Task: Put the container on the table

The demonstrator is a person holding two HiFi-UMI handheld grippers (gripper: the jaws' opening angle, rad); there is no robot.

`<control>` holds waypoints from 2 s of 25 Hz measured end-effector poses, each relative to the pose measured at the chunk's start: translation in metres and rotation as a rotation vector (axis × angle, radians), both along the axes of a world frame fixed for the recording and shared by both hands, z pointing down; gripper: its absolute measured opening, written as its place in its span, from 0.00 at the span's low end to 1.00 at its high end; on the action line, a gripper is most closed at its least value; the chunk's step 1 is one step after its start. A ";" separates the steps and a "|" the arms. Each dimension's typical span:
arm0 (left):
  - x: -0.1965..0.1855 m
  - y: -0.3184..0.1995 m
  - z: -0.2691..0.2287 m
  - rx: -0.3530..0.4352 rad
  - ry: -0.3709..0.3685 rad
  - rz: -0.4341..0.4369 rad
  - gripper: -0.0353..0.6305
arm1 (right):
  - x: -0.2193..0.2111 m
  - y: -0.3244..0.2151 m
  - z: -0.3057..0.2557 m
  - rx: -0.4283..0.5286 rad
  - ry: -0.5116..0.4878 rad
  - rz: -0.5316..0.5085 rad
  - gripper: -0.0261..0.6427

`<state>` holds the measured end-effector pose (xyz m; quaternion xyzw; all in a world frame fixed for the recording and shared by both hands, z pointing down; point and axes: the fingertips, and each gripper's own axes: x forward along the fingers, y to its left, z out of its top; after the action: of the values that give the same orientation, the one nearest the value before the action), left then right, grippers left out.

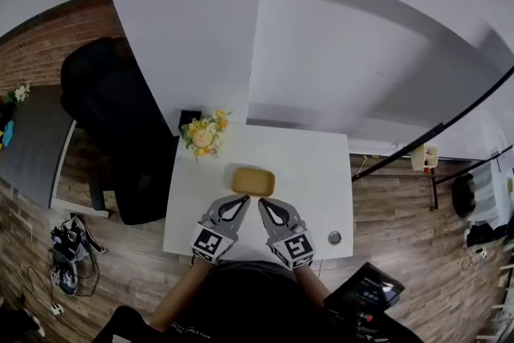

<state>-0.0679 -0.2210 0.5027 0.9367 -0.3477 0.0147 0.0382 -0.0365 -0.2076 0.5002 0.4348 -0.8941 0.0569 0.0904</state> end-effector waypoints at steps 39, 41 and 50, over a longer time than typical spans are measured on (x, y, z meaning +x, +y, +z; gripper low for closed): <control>-0.006 0.011 0.011 0.002 -0.001 0.000 0.06 | -0.018 0.008 0.005 0.002 -0.029 -0.048 0.06; -0.010 0.010 0.012 0.001 -0.003 -0.005 0.06 | -0.021 0.008 0.005 0.001 -0.025 -0.053 0.06; -0.019 0.013 0.016 -0.015 -0.004 -0.022 0.06 | -0.030 0.011 0.010 -0.014 -0.010 -0.077 0.06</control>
<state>-0.0870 -0.2085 0.5189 0.9324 -0.3581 0.0185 0.0446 -0.0668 -0.1969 0.5106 0.3990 -0.9103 0.0619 0.0913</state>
